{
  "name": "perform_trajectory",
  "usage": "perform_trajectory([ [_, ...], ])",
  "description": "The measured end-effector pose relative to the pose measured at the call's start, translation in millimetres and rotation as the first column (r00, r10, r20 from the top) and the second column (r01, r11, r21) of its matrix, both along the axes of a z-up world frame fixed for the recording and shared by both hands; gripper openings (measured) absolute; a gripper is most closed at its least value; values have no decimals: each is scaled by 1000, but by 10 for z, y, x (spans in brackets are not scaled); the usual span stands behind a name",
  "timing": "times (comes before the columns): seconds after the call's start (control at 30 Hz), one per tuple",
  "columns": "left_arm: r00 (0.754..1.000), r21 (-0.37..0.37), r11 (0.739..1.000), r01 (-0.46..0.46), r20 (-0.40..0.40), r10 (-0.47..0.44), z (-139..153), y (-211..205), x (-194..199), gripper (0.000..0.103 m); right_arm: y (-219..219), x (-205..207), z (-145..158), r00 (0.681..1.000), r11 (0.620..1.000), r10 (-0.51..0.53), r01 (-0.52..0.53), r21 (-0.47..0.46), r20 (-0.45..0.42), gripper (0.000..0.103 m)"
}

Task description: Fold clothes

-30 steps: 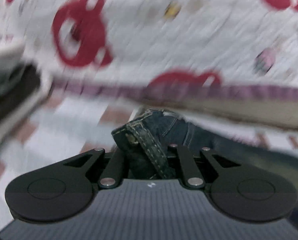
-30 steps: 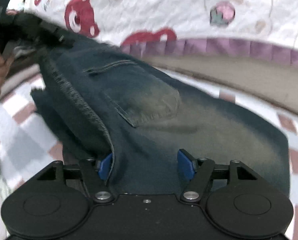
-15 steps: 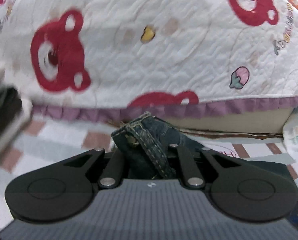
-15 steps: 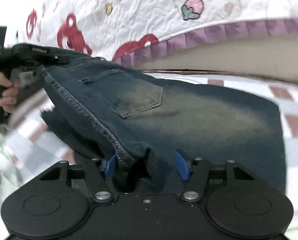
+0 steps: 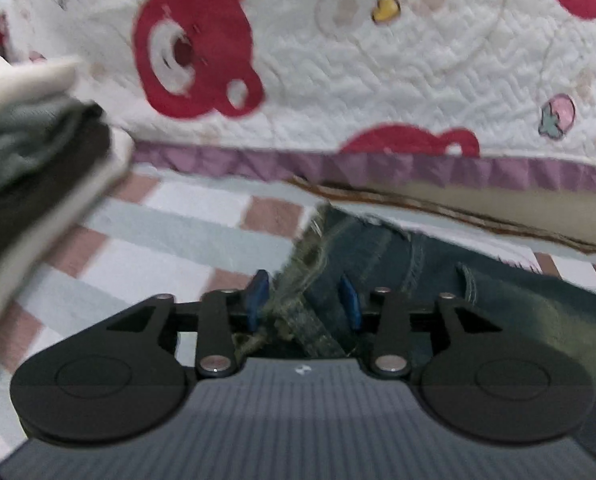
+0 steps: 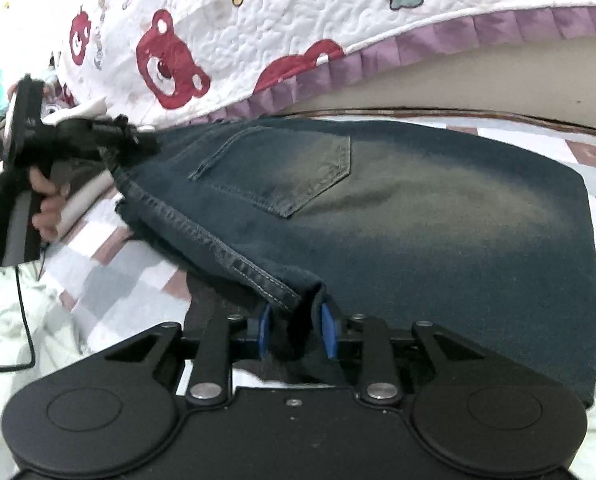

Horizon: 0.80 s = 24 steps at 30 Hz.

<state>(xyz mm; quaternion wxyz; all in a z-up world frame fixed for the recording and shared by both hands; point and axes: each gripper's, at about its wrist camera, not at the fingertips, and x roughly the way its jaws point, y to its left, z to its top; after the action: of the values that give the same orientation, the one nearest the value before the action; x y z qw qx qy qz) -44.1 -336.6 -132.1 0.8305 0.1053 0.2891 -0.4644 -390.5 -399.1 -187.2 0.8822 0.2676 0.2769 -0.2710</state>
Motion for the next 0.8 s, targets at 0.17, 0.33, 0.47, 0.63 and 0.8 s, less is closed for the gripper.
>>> perform_trajectory([
  [0.17, 1000, -16, 1000, 26, 8, -26, 140, 116, -87, 40, 38, -133, 8, 998, 996, -13, 8, 89, 56, 38],
  [0.33, 980, 9, 980, 197, -21, -197, 54, 45, -389, 42, 97, -153, -5, 995, 987, -20, 5, 161, 97, 38],
  [0.47, 972, 83, 971, 225, -89, -218, -198, -90, -441, 42, 130, -78, 4, 994, 989, -23, 8, 148, 103, 46],
  [0.63, 969, 116, 982, 147, -216, -120, -444, -105, -222, 42, -53, 93, -105, 991, 977, -66, 41, 209, 116, 57],
  [0.8, 964, 138, 982, 126, -249, -89, -516, -88, -93, 44, -257, 329, -132, 979, 977, 2, -45, 209, 204, 39],
])
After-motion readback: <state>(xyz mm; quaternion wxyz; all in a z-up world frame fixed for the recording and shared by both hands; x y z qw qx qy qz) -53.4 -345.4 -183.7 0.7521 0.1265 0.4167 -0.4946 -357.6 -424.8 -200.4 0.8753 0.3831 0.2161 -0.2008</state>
